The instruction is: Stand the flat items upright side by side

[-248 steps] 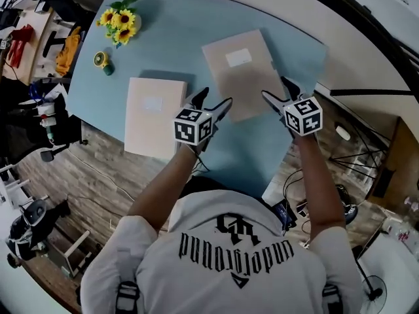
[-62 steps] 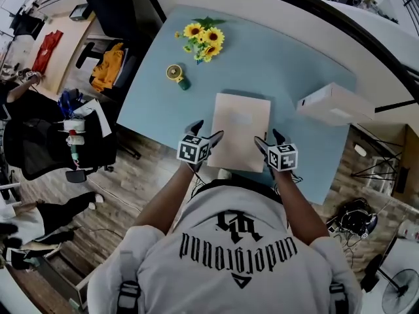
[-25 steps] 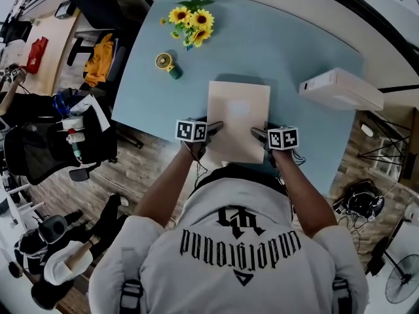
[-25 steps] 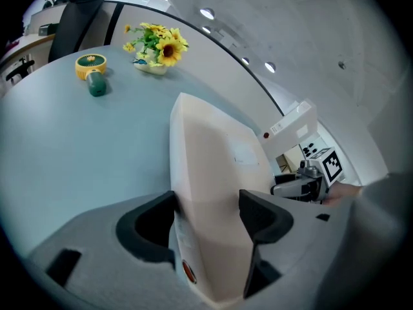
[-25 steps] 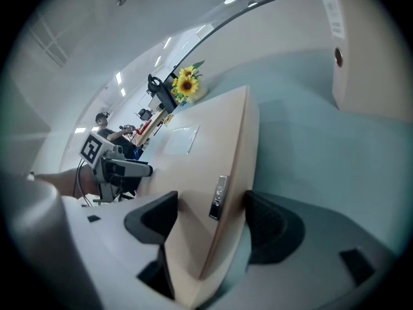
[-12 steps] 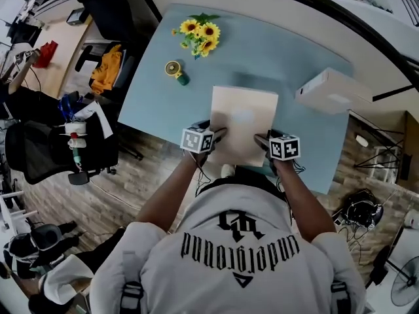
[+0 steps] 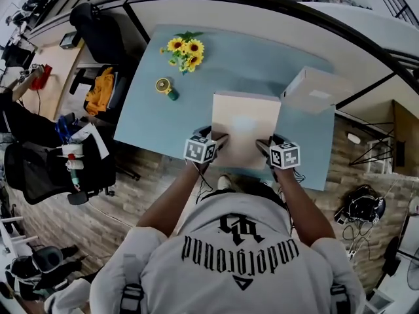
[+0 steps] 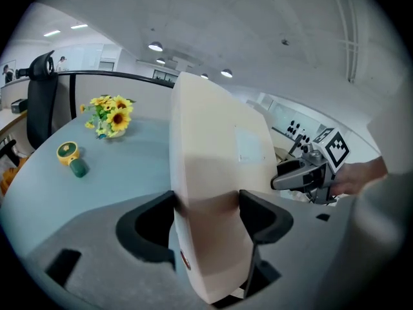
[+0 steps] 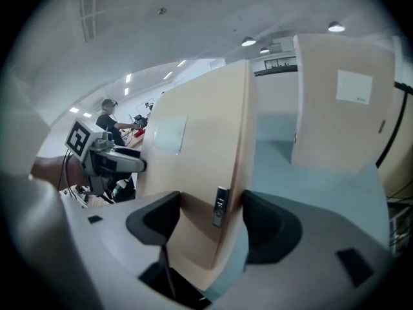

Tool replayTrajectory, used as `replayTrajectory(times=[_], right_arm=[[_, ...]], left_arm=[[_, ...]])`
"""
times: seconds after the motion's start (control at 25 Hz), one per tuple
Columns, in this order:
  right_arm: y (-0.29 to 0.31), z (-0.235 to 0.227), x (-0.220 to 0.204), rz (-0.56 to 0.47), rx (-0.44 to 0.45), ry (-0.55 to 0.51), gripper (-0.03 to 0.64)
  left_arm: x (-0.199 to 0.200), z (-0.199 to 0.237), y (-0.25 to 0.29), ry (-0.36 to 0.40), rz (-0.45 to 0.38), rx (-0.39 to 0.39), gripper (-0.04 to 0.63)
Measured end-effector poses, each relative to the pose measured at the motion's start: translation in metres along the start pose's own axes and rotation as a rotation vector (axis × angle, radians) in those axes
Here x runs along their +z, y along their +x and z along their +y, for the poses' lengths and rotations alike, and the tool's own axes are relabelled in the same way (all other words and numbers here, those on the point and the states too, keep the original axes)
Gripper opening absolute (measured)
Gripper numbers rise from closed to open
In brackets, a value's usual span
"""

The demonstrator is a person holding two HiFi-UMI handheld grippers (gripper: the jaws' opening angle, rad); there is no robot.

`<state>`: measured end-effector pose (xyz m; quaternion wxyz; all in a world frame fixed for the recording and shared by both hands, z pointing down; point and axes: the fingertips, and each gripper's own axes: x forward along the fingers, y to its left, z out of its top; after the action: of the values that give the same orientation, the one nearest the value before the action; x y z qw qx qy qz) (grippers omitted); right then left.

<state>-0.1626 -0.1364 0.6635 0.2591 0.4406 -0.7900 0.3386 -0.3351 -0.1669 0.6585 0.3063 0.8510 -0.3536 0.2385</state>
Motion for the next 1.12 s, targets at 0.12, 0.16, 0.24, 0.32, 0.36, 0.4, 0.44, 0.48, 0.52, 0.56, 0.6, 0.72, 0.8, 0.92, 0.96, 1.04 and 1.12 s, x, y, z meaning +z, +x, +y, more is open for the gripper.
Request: replayTrajectory(times=[0.12,0.16,0.24,0.32,0.36,0.4,0.44,0.48,0.52,0.56,0.6,0.72,0.8,0.92,0.96,1.04,1.12], right_arm=[[-0.015,-0.016,0.001,-0.020,-0.024,0.008,0.302],[-0.021,-0.022,0.002,-0.028,-0.032,0.009,0.302],[-0.033,-0.035,0.004,-0.046,-0.049,0.004,0.301],[-0.046,-0.050,0.006,-0.067,-0.070,-0.014,0.299],[-0.052,-0.058,0.008,-0.078,-0.081,-0.028,0.299],[-0.059,-0.066,0.010,-0.089,-0.094,-0.043,0.299],[-0.066,-0.075,0.013,-0.100,-0.105,-0.058,0.298],[-0.073,-0.085,0.015,-0.111,-0.114,-0.072,0.298],[-0.080,-0.094,0.016,-0.120,-0.122,-0.084,0.298],[-0.086,-0.103,0.017,-0.128,-0.127,-0.094,0.298],[-0.093,-0.112,0.018,-0.135,-0.132,-0.103,0.296],[-0.118,-0.139,0.018,-0.160,-0.150,-0.137,0.296],[-0.134,-0.158,0.019,-0.179,-0.166,-0.167,0.295],[-0.153,-0.184,0.021,-0.209,-0.185,-0.212,0.293],[-0.159,-0.192,0.020,-0.218,-0.189,-0.224,0.293],[-0.171,-0.208,0.019,-0.237,-0.194,-0.246,0.291],[-0.182,-0.222,0.017,-0.257,-0.197,-0.262,0.291]], left_arm=[[0.012,-0.017,0.009,0.039,-0.017,0.002,0.324],[0.016,-0.024,0.013,0.052,-0.022,0.001,0.324],[0.025,-0.038,0.022,0.077,-0.028,-0.003,0.325],[0.033,-0.052,0.032,0.100,-0.035,-0.006,0.325],[0.038,-0.060,0.037,0.111,-0.039,-0.004,0.324],[0.042,-0.067,0.043,0.119,-0.043,-0.003,0.325],[0.047,-0.076,0.049,0.126,-0.049,-0.001,0.324],[0.052,-0.085,0.054,0.132,-0.056,0.001,0.324],[0.057,-0.094,0.060,0.139,-0.065,0.004,0.324],[0.062,-0.102,0.065,0.146,-0.074,0.010,0.324],[0.066,-0.111,0.071,0.153,-0.083,0.017,0.324],[0.075,-0.142,0.086,0.171,-0.105,0.033,0.324],[0.082,-0.162,0.097,0.181,-0.123,0.041,0.324],[0.092,-0.187,0.114,0.188,-0.149,0.061,0.324],[0.094,-0.196,0.119,0.191,-0.154,0.068,0.324],[0.098,-0.213,0.129,0.201,-0.167,0.084,0.324],[0.103,-0.229,0.136,0.218,-0.180,0.101,0.324]])
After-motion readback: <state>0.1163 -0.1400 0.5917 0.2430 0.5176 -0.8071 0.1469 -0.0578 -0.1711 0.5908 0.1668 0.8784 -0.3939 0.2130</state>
